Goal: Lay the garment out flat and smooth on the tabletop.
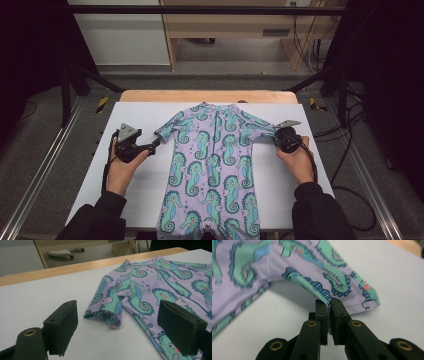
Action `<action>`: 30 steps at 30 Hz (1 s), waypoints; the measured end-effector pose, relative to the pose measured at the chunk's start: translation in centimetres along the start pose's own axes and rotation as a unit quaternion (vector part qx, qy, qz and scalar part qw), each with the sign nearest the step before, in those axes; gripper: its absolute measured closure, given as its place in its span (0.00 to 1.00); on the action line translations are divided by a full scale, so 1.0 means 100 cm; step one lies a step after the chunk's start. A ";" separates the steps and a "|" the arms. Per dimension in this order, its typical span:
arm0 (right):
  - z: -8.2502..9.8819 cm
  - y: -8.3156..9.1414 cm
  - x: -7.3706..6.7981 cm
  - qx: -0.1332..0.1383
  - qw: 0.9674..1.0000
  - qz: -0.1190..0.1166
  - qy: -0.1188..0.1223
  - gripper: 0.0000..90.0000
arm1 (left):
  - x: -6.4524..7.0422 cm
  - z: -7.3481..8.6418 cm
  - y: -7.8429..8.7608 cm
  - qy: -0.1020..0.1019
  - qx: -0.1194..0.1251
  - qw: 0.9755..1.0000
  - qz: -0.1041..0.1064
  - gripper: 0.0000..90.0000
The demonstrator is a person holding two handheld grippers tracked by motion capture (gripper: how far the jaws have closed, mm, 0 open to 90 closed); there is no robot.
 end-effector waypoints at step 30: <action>0.028 0.052 -0.035 0.071 0.995 -0.067 -0.032 0.41 | -0.019 0.015 -0.070 0.001 -0.084 0.996 -0.015 0.61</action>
Point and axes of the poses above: each handheld gripper's, and its own axes: y roughly backward along the jaws, z roughly out of its underside, x roughly to its right, the point moved 3 cm from there along -y, roughly forward along the jaws, and after that the axes turned 11 degrees about z, right-handed, at the moved point
